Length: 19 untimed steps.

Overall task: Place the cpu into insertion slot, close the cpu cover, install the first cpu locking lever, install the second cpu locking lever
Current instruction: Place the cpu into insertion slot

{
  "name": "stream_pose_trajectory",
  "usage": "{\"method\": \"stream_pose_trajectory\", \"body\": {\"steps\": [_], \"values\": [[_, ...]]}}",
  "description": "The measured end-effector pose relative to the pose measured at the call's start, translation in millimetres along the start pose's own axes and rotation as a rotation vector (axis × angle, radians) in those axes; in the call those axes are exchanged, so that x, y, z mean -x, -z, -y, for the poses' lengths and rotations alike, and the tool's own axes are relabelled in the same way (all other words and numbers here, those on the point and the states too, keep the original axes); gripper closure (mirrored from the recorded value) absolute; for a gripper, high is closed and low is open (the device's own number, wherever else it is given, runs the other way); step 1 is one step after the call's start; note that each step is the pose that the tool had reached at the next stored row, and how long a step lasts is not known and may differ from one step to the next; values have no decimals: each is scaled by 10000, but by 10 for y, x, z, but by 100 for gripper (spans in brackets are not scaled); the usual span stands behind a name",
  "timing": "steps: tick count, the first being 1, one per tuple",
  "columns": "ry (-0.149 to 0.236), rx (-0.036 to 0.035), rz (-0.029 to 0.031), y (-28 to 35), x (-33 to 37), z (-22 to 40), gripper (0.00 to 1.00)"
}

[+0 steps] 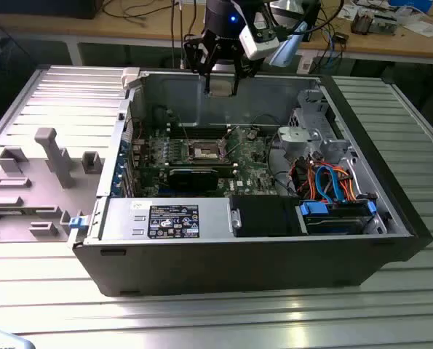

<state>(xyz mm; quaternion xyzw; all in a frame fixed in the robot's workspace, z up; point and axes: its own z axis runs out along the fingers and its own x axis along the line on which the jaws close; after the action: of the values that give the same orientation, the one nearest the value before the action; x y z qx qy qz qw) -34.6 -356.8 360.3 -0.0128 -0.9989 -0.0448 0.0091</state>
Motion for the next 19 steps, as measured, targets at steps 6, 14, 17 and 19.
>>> {"method": "stream_pose_trajectory", "body": {"steps": [6, 14, 17, 19], "values": [[0, -12, 0, -28, -2, 3, 45], [0, -12, 0, -38, -2, 4, 45], [0, -13, 0, -43, -2, 4, 45], [1, -13, 0, -45, -2, 4, 45]]}}
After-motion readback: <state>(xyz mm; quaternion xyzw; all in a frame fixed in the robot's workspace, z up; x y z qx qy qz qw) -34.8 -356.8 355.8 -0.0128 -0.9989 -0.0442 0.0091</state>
